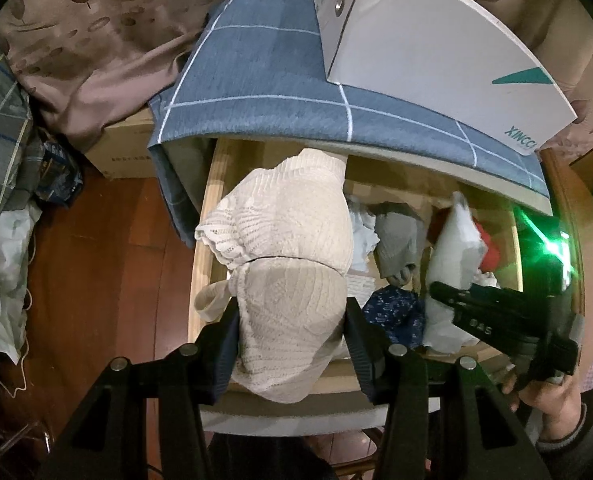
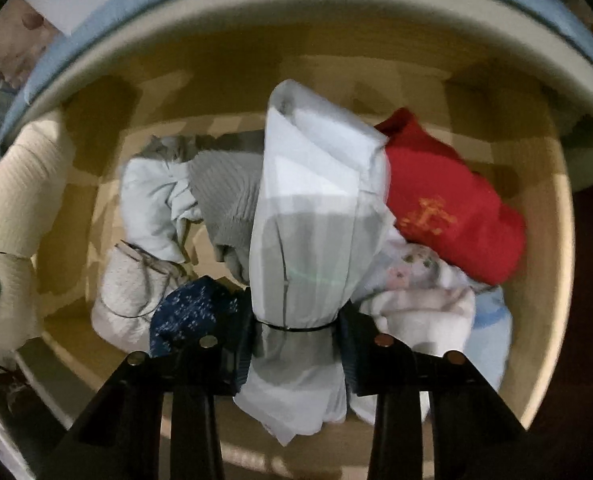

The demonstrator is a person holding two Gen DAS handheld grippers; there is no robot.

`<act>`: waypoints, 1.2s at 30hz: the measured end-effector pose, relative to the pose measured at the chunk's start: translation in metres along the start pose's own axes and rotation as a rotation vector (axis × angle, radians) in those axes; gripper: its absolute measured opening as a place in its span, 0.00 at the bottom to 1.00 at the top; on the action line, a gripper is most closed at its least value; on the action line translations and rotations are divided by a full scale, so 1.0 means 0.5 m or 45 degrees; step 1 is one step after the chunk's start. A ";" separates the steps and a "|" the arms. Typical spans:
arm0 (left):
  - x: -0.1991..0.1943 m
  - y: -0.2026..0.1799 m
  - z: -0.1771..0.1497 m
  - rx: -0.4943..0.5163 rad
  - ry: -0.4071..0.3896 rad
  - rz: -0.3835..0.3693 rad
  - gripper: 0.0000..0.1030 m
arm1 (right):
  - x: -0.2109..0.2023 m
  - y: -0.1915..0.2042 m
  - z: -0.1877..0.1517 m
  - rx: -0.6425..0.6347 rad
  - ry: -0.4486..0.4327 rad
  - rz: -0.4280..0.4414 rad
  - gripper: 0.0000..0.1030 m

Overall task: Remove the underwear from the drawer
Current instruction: 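Carry the cream underwear into the white box and open the left tool while the right holds the white roll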

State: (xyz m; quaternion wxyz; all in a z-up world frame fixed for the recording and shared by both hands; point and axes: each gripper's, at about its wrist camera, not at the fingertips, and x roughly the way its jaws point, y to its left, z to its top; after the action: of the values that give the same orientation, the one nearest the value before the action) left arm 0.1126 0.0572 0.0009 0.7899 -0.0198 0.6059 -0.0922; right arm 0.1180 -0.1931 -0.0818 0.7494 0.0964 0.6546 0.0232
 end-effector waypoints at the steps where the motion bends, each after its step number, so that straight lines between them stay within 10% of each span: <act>1: -0.004 -0.002 -0.001 0.001 -0.003 -0.002 0.48 | -0.009 -0.005 -0.004 0.011 -0.010 0.010 0.32; 21: -0.175 -0.013 0.039 0.035 -0.179 -0.009 0.48 | -0.065 -0.061 -0.023 0.153 -0.126 0.101 0.32; 36: -0.347 -0.142 0.257 0.159 -0.430 -0.063 0.48 | -0.068 -0.091 -0.041 0.173 -0.162 0.200 0.32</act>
State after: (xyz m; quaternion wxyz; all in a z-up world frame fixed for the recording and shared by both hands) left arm 0.1840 0.0065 0.2106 0.8775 -0.0008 0.4573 -0.1444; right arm 0.0887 -0.2407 -0.0591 0.7770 0.1995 0.5963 0.0313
